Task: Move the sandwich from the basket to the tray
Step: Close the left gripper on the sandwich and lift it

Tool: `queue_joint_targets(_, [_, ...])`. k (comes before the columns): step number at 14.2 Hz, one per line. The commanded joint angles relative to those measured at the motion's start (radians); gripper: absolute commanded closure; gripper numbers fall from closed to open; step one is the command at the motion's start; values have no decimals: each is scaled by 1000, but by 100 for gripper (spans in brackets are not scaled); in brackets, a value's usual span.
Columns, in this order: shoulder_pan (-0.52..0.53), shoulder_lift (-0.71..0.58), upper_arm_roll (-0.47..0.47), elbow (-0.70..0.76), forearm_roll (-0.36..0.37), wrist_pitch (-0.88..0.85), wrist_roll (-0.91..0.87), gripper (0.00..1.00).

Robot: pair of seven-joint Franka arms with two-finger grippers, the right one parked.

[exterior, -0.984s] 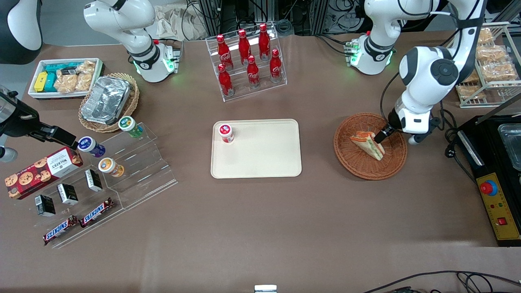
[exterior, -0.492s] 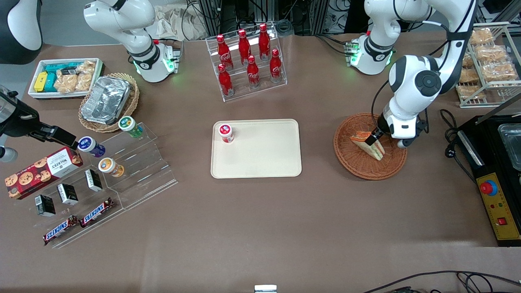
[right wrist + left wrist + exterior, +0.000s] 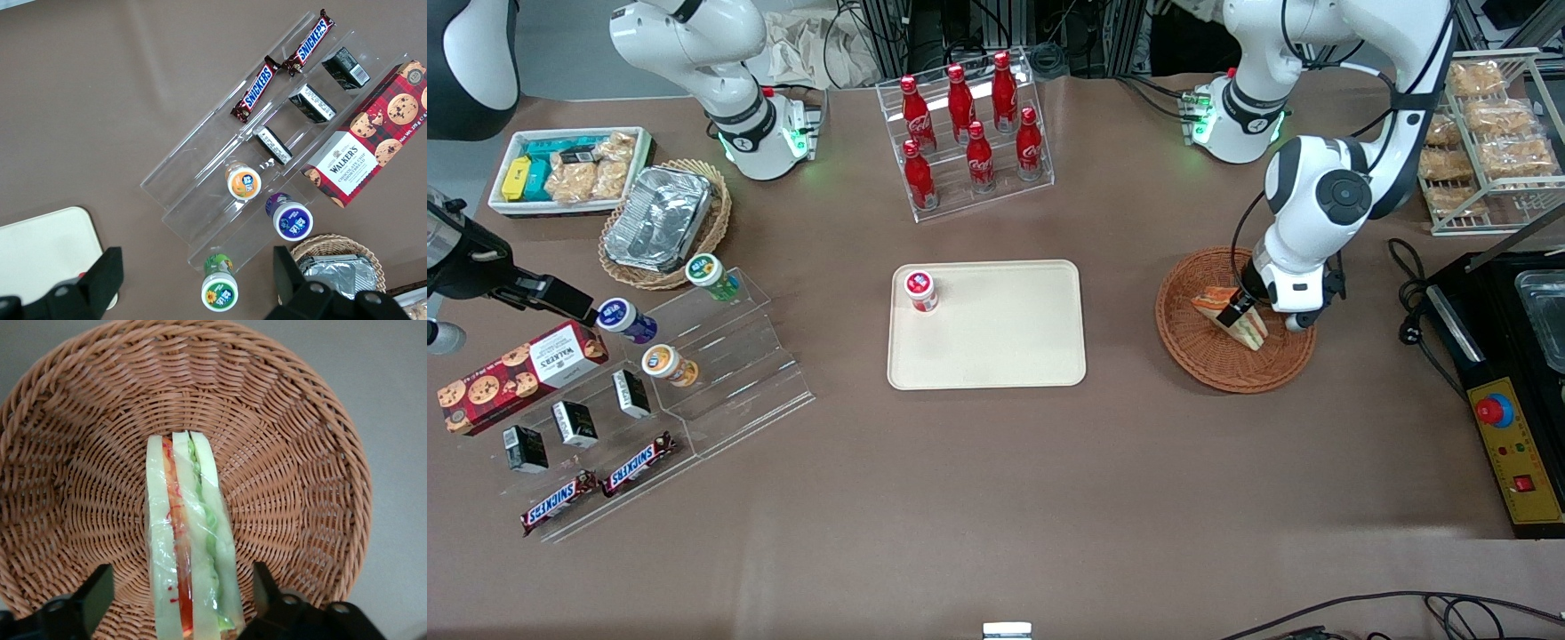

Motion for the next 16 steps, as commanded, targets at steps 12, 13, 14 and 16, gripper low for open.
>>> queue_joint_targets(12, [-2,23,-5,454,58,-659,55,100])
queue_joint_targets(13, [0,20,-5,502,58,-721,82,100])
queue_joint_targets(14, [4,14,-3,537,58,-757,102,100])
queue_joint_targets(16, [7,5,-2,611,48,-830,165,100])
